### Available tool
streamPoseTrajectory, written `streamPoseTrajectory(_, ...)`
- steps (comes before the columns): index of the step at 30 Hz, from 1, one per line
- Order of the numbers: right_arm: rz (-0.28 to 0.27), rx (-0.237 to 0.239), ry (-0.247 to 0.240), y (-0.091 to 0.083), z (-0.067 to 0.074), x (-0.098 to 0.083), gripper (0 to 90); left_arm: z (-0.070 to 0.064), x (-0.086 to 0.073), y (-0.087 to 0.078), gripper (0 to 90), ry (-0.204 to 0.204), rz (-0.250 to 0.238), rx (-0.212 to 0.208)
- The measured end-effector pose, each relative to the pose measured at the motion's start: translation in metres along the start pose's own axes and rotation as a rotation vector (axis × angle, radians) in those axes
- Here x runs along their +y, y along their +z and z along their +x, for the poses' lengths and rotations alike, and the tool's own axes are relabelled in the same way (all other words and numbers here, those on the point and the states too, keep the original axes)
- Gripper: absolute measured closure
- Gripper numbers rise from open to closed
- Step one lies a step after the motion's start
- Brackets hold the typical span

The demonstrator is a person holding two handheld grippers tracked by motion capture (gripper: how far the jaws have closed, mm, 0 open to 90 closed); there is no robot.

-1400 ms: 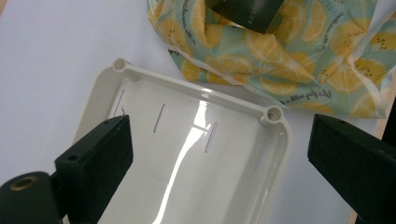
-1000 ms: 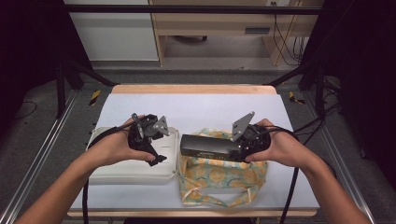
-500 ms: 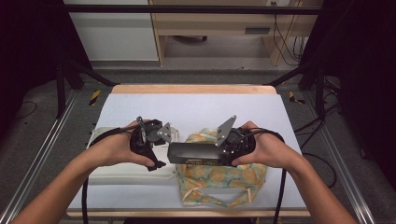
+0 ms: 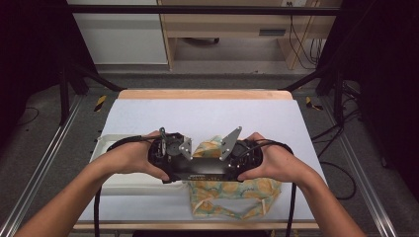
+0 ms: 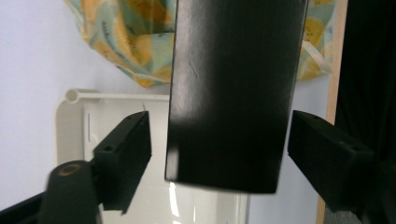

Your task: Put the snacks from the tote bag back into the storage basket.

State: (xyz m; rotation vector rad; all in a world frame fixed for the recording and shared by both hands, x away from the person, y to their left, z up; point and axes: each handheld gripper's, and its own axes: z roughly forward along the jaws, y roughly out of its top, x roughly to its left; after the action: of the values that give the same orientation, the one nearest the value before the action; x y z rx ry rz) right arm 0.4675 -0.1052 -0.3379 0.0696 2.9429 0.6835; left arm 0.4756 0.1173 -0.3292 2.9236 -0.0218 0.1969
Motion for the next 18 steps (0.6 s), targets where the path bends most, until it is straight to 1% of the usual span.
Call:
streamPoseTrajectory(1, -0.004, 0.0, 0.006, 0.0, 0.0013, 0.0006, 43.6, -0.0002, 0.0012, 0.0007, 24.0, 0.005, 0.005, -0.005)
streamPoseTrajectory(3, -0.001, 0.005, 0.0, -0.0007, 0.0021, 0.0013, 43.6, -0.0013, 0.0032, 0.0025, 27.4, 0.021, 0.015, -0.016)
streamPoseTrajectory(4, -0.001, 0.005, 0.0, -0.0009, 0.0024, 0.0016, 43.6, -0.0023, 0.0041, 0.0035, 27.4, 0.019, 0.02, -0.018)
streamPoseTrajectory(5, -0.004, 0.006, 0.0, -0.0008, 0.0027, 0.0018, 43.6, -0.0024, 0.0053, 0.0037, 28.0, 0.03, 0.029, -0.019)
streamPoseTrajectory(6, -0.005, 0.007, -0.001, -0.0006, 0.0028, 0.0021, 43.6, -0.0036, 0.0058, 0.0043, 30.2, 0.028, 0.034, -0.026)
streamPoseTrajectory(7, -0.002, 0.007, -0.003, -0.0005, 0.0031, 0.0024, 43.6, -0.0041, 0.0064, 0.0048, 31.1, 0.035, 0.039, -0.029)
streamPoseTrajectory(9, 0.003, 0.011, -0.008, 0.0, 0.0037, 0.003, 43.6, -0.005, 0.0073, 0.0054, 32.4, 0.035, 0.043, -0.032)
streamPoseTrajectory(10, 0.004, 0.012, -0.01, 0.0003, 0.0039, 0.0033, 43.6, -0.0056, 0.0075, 0.0057, 34.3, 0.043, 0.045, -0.037)
streamPoseTrajectory(12, 0.003, 0.012, -0.009, 0.0009, 0.0042, 0.0038, 43.6, -0.0059, 0.0078, 0.0064, 34.9, 0.049, 0.05, -0.04)
streamPoseTrajectory(14, 0.001, 0.012, -0.008, 0.001, 0.0041, 0.004, 43.6, -0.0063, 0.0075, 0.0075, 36.3, 0.054, 0.057, -0.043)
streamPoseTrajectory(16, 0.0, 0.013, -0.008, 0.001, 0.0039, 0.0041, 43.6, -0.0062, 0.0072, 0.008, 36.6, 0.052, 0.062, -0.042)
streamPoseTrajectory(18, -0.001, 0.015, -0.011, 0.001, 0.0037, 0.0042, 43.6, -0.0059, 0.0071, 0.0077, 38.8, 0.05, 0.064, -0.04)
